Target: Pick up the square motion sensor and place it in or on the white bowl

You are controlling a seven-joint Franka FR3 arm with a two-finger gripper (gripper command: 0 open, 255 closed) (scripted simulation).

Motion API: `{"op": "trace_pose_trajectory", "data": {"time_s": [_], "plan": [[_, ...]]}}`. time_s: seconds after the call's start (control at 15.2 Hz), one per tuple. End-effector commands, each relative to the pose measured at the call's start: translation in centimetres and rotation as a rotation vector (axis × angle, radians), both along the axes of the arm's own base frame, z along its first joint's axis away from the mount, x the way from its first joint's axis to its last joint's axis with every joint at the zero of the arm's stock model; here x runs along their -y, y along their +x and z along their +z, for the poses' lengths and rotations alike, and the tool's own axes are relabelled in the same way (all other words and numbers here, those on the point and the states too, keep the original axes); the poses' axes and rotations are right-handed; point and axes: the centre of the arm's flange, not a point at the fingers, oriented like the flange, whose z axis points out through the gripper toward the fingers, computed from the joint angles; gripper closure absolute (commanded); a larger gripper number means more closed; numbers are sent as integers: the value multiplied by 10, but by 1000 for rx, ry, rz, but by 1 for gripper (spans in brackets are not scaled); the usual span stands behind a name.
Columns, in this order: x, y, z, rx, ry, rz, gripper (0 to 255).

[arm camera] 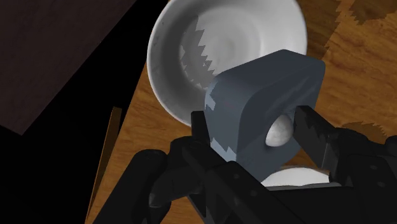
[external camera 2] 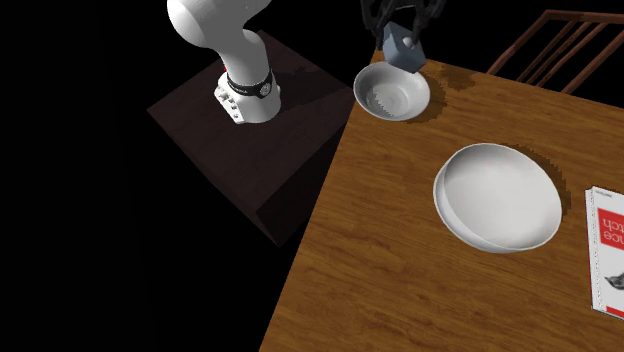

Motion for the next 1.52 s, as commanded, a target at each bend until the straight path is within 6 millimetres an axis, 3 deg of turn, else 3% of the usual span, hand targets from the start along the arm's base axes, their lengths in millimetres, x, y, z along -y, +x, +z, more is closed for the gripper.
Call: {"op": "trace_pose_trajectory", "data": {"time_s": [0.0,0.79,1.39,1.45], "plan": [[-1,2,-10,0,0,0,255],[-1,2,-73,0,0,0,255],[-1,2,-75,0,0,0,255],[-1,2,-75,0,0,0,0]]}}
